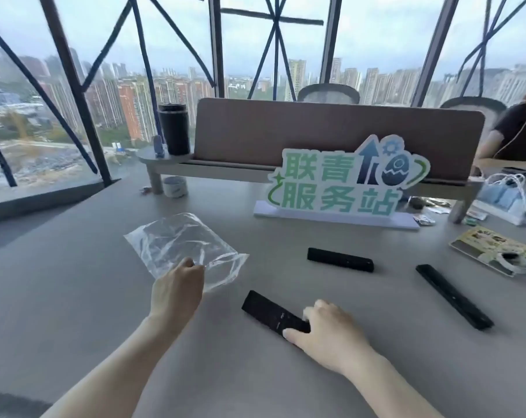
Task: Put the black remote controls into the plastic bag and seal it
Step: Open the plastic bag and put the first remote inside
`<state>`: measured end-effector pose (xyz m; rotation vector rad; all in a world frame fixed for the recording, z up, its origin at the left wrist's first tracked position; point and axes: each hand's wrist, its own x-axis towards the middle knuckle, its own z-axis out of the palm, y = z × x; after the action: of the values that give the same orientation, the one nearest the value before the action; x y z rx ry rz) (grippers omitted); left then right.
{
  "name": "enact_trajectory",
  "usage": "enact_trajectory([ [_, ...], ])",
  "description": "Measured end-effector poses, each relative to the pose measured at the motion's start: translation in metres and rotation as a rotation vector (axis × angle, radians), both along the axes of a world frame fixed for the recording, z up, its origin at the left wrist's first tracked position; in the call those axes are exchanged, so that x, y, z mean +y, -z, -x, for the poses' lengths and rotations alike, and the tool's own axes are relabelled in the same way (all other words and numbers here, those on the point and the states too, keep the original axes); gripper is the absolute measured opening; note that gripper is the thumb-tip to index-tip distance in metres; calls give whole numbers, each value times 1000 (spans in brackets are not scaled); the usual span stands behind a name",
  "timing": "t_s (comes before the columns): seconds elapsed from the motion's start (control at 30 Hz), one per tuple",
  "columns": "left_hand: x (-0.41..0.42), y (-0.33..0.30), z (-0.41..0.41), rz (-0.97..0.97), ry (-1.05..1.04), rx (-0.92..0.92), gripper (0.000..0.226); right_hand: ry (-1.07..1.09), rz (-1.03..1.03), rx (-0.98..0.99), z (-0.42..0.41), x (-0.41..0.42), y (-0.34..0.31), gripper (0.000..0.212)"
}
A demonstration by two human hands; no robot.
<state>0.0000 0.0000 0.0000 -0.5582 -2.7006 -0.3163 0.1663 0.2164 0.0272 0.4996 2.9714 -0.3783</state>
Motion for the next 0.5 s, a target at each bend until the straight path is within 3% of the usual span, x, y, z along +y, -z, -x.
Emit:
enact_trajectory([
  [0.1,-1,-11,-10,-100,90,-2,19,55,256,21,-13,-4,-4,40],
  [0.2,9,-24,-31,-161,208,2,21,138,702,93,-20,-7,-21,37],
  [0.37,32,-41,-51,-298,249,-27,28,144,821,58,10,-19,-49,28],
  [0.5,45,-47,-53,-394,226,-85,23,153,1237,162,37,-32,-52,20],
])
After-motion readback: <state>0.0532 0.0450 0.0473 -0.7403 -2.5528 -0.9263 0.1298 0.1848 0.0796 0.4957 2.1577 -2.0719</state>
